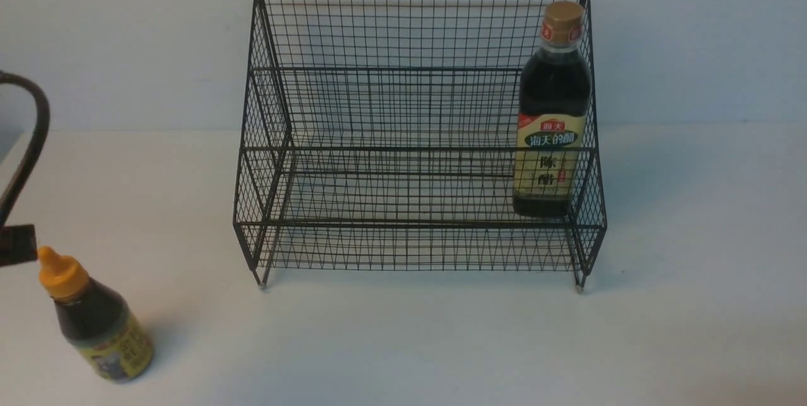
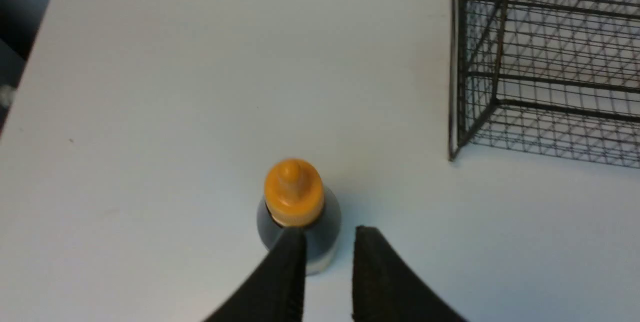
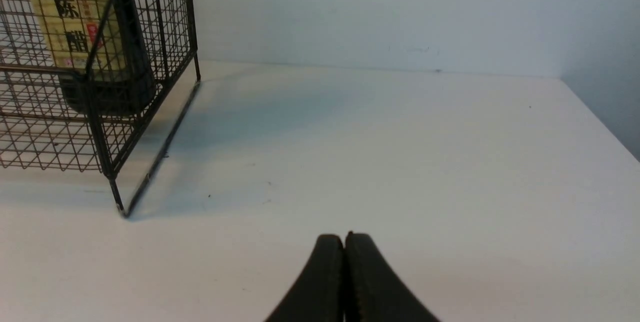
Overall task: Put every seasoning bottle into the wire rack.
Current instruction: Use the left arm to grab the condiment bottle closest to it, then use the left arm to put the condiment bottle back on the shelf
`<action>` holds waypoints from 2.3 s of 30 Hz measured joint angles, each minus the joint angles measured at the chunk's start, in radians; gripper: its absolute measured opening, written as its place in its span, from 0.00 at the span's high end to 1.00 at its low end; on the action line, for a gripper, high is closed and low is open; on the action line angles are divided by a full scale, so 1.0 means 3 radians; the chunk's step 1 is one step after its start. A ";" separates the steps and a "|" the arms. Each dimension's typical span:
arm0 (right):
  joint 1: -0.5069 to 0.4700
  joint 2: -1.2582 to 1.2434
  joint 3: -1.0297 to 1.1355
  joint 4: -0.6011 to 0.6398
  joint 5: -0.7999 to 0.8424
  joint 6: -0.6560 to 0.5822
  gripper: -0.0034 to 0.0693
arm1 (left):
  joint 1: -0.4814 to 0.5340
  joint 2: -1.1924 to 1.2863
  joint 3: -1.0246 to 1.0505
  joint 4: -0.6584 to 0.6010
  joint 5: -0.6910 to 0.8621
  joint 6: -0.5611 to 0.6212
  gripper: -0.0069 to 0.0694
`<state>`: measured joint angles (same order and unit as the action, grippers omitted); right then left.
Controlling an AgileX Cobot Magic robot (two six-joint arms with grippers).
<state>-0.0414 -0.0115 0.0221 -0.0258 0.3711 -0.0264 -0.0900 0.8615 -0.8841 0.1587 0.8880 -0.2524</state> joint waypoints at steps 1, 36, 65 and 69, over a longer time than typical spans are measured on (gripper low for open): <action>0.0000 0.0000 0.0000 0.0000 0.0000 0.0000 0.97 | 0.0000 0.0088 -0.0034 0.0084 -0.0019 0.0003 0.62; 0.0000 0.0000 0.0000 0.0000 0.0000 0.0000 0.97 | -0.0001 0.1817 -0.0145 0.0450 -0.0101 -0.0147 0.32; 0.0000 0.0000 0.0000 0.0000 0.0003 0.0028 0.97 | -0.0007 0.1863 -0.2769 -0.1526 0.1229 0.0621 0.53; 0.0000 0.0000 0.0000 0.0000 0.0003 0.0028 0.97 | -0.0028 0.2172 -0.3200 -0.1787 0.1227 0.0636 0.53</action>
<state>-0.0414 -0.0115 0.0221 -0.0258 0.3719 -0.0180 -0.0985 1.5131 -1.8442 -0.3774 1.2561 -0.0617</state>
